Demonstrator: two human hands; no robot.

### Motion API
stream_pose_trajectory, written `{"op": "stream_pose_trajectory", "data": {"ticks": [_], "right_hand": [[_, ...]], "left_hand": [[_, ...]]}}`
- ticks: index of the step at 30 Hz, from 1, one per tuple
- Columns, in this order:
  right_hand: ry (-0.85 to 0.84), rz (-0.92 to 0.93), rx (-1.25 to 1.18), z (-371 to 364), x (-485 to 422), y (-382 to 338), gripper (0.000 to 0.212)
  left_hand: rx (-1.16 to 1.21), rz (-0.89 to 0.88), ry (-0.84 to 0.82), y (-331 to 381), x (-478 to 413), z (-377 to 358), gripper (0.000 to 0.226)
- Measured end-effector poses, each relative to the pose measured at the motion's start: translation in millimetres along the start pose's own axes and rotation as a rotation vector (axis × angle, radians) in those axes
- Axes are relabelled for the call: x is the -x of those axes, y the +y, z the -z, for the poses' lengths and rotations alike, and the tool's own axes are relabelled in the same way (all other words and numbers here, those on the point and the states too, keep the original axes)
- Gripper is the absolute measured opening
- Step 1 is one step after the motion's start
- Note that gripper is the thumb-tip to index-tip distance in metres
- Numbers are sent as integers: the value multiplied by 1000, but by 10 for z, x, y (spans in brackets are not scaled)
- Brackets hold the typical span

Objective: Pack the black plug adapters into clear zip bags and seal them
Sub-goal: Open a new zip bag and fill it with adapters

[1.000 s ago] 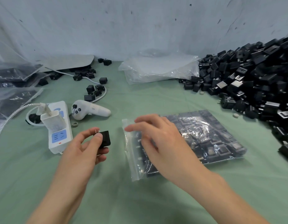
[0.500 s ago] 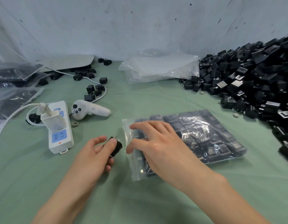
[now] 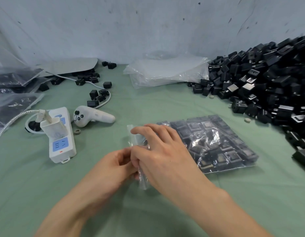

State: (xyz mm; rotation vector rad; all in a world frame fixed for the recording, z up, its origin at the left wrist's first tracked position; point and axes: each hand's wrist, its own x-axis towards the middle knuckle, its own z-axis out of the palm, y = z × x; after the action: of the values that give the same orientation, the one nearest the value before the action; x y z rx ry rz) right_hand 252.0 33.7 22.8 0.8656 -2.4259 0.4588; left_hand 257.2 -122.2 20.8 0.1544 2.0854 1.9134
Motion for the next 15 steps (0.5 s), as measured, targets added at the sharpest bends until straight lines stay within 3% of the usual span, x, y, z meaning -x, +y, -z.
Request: {"op": "stream_pose_trajectory", "data": {"ticks": [2,7,11,13,15], "right_hand": [[13,8,-17,18,-16,-16,16],[72,21,-44,-11,-46,-39,12],[80,1,-59,-8,-40,-11,12],[71,-7,-78,2,-32,-13,13],[54,-9,-74,11,-33,-26,11]], "left_hand": [[-118,-44,49,36,-43,-39,49],[-544,-196,210,-27,-144,-180,59],[-539,-260,234,-84,-187,-164,56],[-540,-336,177,-43,-180,-155,42],[-409,-306,77,18,-125,-185,49]]}}
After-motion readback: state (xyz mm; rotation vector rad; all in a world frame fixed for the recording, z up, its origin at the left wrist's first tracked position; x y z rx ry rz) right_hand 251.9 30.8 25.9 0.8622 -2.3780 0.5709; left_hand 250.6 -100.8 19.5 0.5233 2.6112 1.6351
